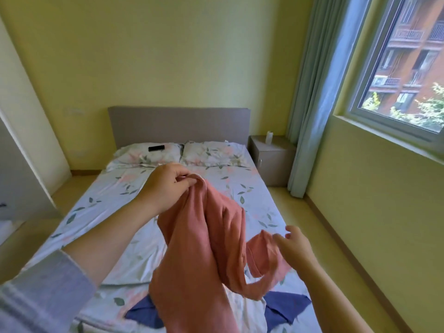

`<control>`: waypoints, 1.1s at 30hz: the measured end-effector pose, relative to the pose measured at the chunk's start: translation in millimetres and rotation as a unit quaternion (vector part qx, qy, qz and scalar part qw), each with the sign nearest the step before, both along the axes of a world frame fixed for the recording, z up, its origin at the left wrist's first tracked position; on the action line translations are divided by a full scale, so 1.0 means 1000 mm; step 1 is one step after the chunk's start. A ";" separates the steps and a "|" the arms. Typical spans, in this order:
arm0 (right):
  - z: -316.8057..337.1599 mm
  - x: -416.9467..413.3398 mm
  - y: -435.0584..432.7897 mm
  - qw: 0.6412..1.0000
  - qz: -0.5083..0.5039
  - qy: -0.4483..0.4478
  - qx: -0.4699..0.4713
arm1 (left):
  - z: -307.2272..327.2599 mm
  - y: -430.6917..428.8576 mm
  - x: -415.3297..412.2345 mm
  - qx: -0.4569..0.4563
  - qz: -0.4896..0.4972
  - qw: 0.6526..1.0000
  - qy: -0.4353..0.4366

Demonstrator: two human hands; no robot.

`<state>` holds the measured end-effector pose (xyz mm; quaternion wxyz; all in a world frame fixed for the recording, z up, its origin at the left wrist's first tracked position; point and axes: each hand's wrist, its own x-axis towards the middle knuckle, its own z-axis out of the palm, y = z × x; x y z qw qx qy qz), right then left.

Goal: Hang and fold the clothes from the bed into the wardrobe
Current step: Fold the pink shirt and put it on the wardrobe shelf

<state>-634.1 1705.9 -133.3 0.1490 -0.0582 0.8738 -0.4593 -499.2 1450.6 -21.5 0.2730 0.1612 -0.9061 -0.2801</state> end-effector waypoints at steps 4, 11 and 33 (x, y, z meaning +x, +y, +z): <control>0.023 0.010 -0.010 0.994 0.082 0.038 -0.057 | 0.014 0.012 -0.008 -0.004 -0.035 0.999 0.041; 0.046 0.006 -0.038 0.979 0.145 -0.003 -0.147 | 0.030 0.027 -0.006 0.003 -0.081 0.994 0.071; 0.136 0.010 -0.049 0.889 0.169 0.029 -0.424 | 0.023 0.008 0.022 -0.046 -0.146 0.988 -0.010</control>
